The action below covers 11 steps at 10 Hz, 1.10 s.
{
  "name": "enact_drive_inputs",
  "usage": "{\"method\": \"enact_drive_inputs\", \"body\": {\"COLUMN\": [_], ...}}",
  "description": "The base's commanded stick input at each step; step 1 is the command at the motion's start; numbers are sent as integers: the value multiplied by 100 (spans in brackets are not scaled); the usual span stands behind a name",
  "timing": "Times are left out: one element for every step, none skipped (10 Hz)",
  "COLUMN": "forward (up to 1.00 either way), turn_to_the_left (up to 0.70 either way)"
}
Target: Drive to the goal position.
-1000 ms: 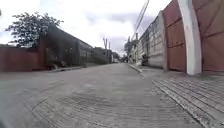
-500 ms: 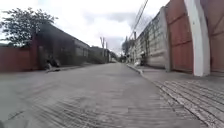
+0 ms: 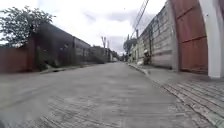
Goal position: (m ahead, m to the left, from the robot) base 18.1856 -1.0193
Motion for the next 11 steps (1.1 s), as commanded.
{"method": "enact_drive_inputs", "body": {"forward": [100,100,100,100,100,100,100,100,100,100,100], "turn_to_the_left": [6,0,-34,-34,-34,-29,-2,6,6,6,6]}}
